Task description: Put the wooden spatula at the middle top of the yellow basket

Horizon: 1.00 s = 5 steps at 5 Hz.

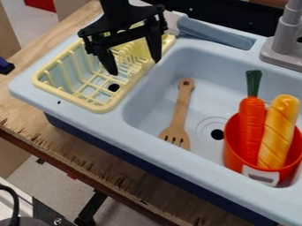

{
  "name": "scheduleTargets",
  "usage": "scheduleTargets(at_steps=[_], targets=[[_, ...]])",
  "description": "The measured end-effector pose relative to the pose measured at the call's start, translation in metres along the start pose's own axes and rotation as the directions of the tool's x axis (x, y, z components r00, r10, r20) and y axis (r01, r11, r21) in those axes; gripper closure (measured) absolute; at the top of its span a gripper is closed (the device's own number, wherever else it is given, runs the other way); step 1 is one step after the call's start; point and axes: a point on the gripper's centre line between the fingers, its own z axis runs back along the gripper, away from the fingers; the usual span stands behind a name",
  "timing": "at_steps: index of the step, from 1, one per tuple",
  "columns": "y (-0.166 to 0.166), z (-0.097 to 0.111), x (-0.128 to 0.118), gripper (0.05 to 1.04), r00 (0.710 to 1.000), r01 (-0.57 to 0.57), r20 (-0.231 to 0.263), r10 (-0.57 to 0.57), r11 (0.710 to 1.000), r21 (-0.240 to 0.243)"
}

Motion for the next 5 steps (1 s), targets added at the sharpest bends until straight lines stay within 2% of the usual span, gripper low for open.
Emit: scheduleTargets(at_steps=[1, 2, 3, 4, 5], targets=[[0.003, -0.007, -0.004, 0.088, 1.0, -0.004, -0.027, 0.004, 1.0, 0.017], [0.004, 0.0, -0.001, 0.088, 0.998, -0.053, -0.024, 0.054, 0.998, 0.042], [0.0, 0.012, 0.005, 0.088, 0.998, -0.052, -0.019, 0.053, 0.997, 0.05], [-0.02, 0.038, 0.01, 0.088, 0.997, -0.071, 0.011, 0.07, 0.995, 0.066], [-0.041, 0.034, -0.007, 0.088, 0.996, -0.083, 0.019, 0.082, 0.995, 0.057]])
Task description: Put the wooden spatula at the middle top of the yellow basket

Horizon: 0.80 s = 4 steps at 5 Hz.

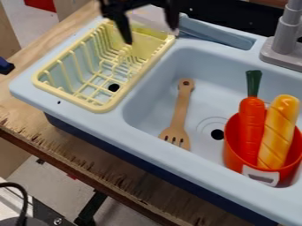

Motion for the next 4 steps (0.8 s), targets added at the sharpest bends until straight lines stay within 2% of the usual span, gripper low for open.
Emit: scheduleTargets(at_steps=[2, 3, 4], targets=[[-0.014, -0.027, -0.028, 0.088, 1.0, -0.014, 0.009, 0.014, 1.0, 0.008], [-0.016, -0.05, -0.034, 0.088, 1.0, 0.003, 0.022, -0.004, 1.0, 0.028], [-0.015, -0.06, -0.038, 0.088, 0.998, 0.036, 0.05, -0.038, 0.999, 0.029]])
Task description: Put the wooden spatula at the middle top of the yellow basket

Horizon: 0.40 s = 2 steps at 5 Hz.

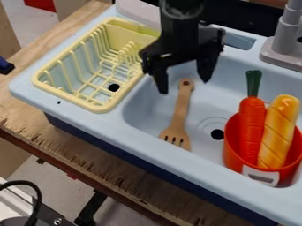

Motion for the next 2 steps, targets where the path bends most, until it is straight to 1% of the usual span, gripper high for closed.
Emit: scheduleTargets(at_steps=[1, 2], targets=[[0.002, -0.0051, -0.0057, 0.088, 1.0, 0.011, -0.027, -0.011, 1.0, -0.004], [0.0026, -0.0122, -0.0069, 0.088, 0.999, -0.004, -0.031, 0.004, 1.0, 0.001]])
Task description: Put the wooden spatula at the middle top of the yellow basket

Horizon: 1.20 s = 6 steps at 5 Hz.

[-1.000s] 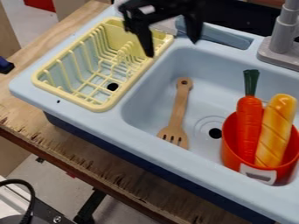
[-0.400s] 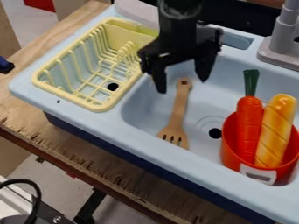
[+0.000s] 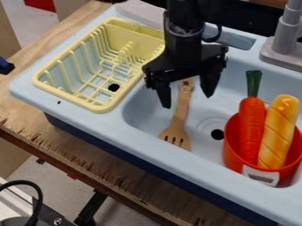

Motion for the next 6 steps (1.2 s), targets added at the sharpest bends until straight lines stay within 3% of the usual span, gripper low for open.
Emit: scheduleTargets(at_steps=[1, 3, 6], targets=[[0.0, -0.004, 0.004, 0.088, 0.999, 0.025, 0.033, -0.025, 1.0, 0.013], [0.006, -0.009, 0.005, 0.088, 0.987, 0.147, 0.051, -0.15, 0.987, 0.058], [0.007, -0.022, 0.005, 0.088, 0.98, 0.176, 0.083, -0.183, 0.98, 0.092]])
